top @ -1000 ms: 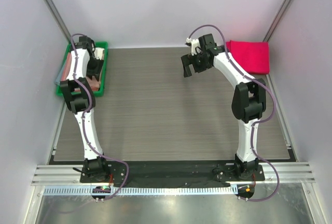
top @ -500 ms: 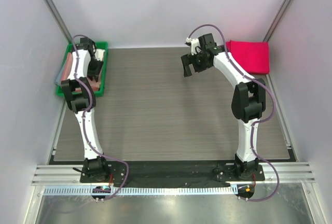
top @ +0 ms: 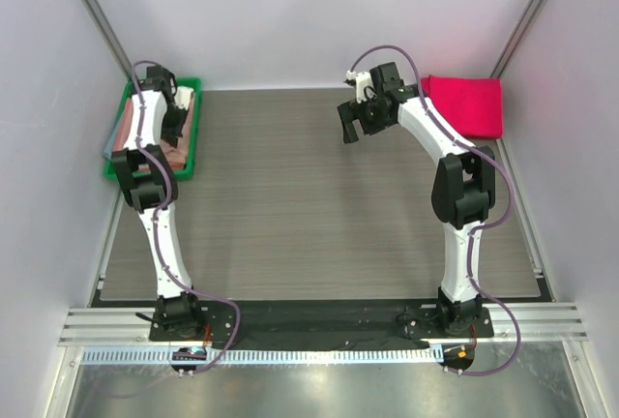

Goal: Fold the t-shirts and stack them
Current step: Grab the tshirt from the pile, then move the tshirt to the center of the board

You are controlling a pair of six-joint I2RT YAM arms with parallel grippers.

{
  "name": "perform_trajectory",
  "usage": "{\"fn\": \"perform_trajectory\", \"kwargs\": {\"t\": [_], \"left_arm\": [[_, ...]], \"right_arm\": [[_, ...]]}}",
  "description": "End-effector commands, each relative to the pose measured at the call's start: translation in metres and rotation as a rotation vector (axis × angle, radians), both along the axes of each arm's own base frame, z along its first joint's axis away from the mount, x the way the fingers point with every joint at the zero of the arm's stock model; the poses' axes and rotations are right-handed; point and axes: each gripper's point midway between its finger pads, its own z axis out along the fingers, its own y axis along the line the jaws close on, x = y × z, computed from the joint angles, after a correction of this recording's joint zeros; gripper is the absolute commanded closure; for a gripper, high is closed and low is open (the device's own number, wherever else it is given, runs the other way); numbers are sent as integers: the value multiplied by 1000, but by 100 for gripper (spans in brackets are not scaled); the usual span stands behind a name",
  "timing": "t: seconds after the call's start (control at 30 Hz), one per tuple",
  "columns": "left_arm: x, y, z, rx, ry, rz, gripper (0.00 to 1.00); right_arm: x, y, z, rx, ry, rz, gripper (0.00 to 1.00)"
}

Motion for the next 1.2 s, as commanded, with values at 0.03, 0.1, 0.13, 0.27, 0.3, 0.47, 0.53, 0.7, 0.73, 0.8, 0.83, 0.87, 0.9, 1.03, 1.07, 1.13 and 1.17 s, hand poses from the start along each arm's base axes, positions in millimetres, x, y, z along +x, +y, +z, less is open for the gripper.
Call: {"fn": "perform_trajectory", "kwargs": {"t": [0.03,0.1,0.13,0.27,0.3,0.47,0.53,0.7,0.73,0.8,0.83,0.87,0.9,1.03,1.07,1.13,1.17], "left_arm": [[14,-1,147,22,-357,21,100],[11,-4,185,36,-450,19,100],[9,-4,201,42,-490,18,100],[-10,-24,277,20,-671,-37,100],[-17,-33,306,23,-744,-58,100],[-49,-80,406,27,-1015,-196,100],[-67,-102,447,29,-1143,-239,100],[-92,-180,471,9,-1211,-421,100],[-97,-188,468,2,-1201,-446,100],[-97,-210,449,-8,-1152,-491,100],[-98,-216,443,-18,-1137,-501,100],[-99,-229,436,-51,-1120,-518,100],[-99,-234,430,-74,-1102,-522,100],[-83,-260,382,-164,-979,-547,100],[-79,-266,365,-182,-933,-564,100],[-67,-283,322,-237,-821,-593,100],[-61,-288,293,-246,-753,-591,97]], "right_arm": [[14,-1,73,17,-192,12,1],[19,-3,88,8,-243,1,0],[21,-6,99,3,-274,-13,0],[33,-22,132,-31,-384,-113,0],[37,-24,143,-15,-419,-149,0],[53,-55,191,0,-523,-423,0],[53,-58,198,-1,-523,-416,0],[30,-57,236,18,-590,-338,0],[23,-56,236,-6,-596,-281,0],[3,-53,263,25,-646,-226,0],[-6,-55,271,27,-663,-211,0],[-13,-51,267,24,-657,-164,0],[-20,-49,271,38,-669,-142,1],[-59,-46,261,56,-671,-43,3],[-74,-47,270,66,-698,-22,3],[-90,-38,245,71,-649,73,5],[-102,-36,244,83,-651,108,5]]}}
